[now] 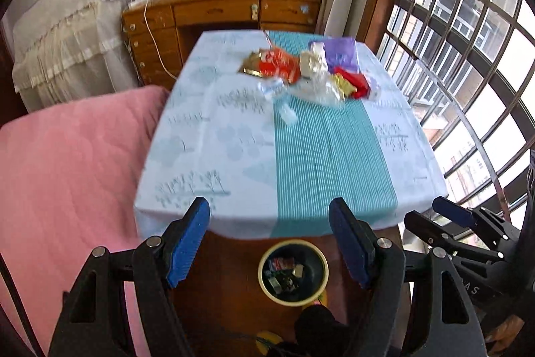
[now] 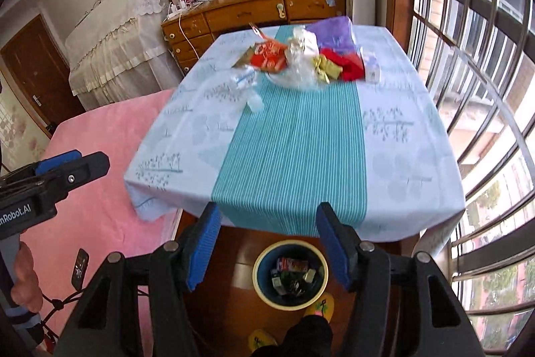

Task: Collect trash
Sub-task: 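Raise both tools from the bin back over the table, then grasp the clear plastic bottle with the left tool while the right tool grasps the red envelope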

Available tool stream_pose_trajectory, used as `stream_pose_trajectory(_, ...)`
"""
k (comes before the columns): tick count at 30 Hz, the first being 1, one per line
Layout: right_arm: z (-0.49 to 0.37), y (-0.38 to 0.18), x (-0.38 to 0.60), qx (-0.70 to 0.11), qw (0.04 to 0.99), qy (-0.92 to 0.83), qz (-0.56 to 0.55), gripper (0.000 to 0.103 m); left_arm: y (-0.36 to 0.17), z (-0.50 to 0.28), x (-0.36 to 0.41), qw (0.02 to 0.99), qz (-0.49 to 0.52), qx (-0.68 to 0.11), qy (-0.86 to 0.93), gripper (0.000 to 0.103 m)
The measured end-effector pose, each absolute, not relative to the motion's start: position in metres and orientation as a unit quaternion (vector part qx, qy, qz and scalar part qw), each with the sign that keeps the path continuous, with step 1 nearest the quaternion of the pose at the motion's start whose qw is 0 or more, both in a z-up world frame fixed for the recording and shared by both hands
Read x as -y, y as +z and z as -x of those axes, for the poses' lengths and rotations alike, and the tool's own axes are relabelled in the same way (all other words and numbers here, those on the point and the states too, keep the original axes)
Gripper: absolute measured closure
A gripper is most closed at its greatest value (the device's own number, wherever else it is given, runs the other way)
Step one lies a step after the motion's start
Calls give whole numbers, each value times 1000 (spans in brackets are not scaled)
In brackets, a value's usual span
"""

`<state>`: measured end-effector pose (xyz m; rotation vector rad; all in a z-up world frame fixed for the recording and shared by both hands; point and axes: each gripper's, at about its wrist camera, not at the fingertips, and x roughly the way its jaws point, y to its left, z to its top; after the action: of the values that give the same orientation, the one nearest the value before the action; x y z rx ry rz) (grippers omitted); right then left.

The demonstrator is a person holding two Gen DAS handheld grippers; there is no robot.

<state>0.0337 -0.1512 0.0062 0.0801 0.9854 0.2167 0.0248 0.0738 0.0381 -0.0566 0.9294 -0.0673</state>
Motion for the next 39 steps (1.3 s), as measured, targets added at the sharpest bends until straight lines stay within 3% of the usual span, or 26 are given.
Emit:
stream_pose_trajectory(7,-78,27,149,-454,883,111,-32,43,56,-63,-75,897,32,-441,-12,31)
stream_pose_trajectory(14,-162,25,160,-464,874,136,-34,43,41,-140,-64,887,28,-460,10,31)
stream_pose_trajectory(24,-286,-16,204,-514,841,164,-38,43,-42,-278,-40,830,79,-550,53,31)
stream_pose_trajectory(34,-374,-65,237,-534,830,159,-21,44,-113,-358,-31,787,104,-599,107,31)
stream_pose_trajectory(39,-401,-92,242,-559,812,168,-26,54,-132,-370,-39,774,121,-608,128,31)
